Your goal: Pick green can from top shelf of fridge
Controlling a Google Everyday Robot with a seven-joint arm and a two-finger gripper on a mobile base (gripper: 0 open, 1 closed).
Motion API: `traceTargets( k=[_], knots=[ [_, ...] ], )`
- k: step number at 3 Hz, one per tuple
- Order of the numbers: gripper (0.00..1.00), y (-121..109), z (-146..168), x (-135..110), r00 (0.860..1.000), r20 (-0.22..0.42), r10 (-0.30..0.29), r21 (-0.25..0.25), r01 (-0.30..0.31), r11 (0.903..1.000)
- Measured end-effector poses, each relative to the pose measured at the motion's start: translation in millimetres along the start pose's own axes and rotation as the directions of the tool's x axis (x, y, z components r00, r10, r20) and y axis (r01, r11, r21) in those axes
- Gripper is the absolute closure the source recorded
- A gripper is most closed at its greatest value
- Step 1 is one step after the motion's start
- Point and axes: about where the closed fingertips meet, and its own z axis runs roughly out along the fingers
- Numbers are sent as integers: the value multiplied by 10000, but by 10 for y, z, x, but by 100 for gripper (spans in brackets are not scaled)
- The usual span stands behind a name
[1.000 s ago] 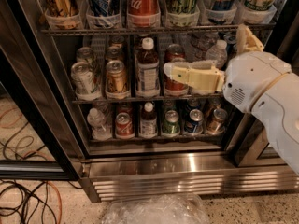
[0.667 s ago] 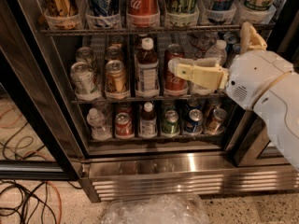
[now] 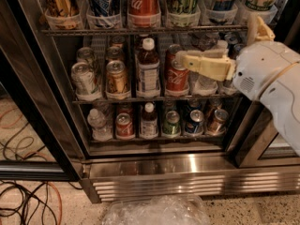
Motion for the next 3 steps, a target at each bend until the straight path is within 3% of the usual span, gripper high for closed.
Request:
traceTargets(
  k=[2, 3],
  knots=[
    [0, -104, 227, 2, 9998, 95, 172, -230, -170, 9996],
    [0, -191, 487, -50, 9996, 263, 131, -408, -120, 9991]
  ],
)
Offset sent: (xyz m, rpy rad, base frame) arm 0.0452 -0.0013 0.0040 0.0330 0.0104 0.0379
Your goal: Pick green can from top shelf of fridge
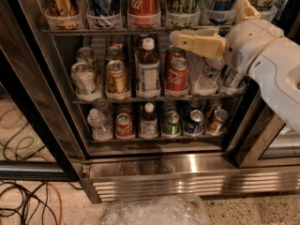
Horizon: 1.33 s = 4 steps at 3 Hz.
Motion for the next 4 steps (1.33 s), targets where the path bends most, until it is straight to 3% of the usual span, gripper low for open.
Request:
traceTargets(
  k=[1, 3, 4],
  knots=[
    [0, 4, 7, -5, 10000, 9, -4, -12, 4, 10000],
    [41, 5, 7, -6, 10000, 9, -4, -13, 4, 10000],
    [42, 6, 7, -6, 10000, 10, -5, -14, 5, 10000]
  ],
)
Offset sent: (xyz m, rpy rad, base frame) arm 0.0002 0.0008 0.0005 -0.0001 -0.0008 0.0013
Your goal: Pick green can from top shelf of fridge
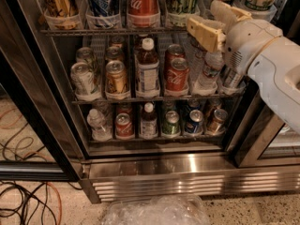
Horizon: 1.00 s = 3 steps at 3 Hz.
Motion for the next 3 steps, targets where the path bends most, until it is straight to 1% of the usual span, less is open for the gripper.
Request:
traceTargets(
  k=[1, 2, 3],
  knots=[
    [36, 0, 0, 0, 10000, 0, 0, -1, 0, 10000],
    [39, 6, 7, 0, 10000, -5, 5, -10, -5, 10000],
    [35, -1, 72, 12, 10000, -74, 31, -18, -31, 10000]
  ],
)
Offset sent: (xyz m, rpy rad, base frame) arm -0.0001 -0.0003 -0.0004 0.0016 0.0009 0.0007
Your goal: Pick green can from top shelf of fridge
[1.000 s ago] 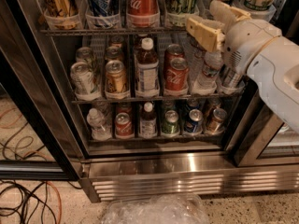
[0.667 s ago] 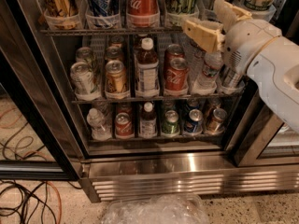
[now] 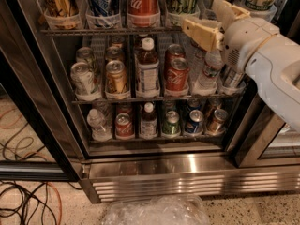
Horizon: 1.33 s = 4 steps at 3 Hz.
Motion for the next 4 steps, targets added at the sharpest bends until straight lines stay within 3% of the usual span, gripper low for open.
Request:
traceTargets(
  k=[4],
  knots=[
    [37, -57, 477, 6, 10000, -90, 34, -248, -36, 9997]
  ],
)
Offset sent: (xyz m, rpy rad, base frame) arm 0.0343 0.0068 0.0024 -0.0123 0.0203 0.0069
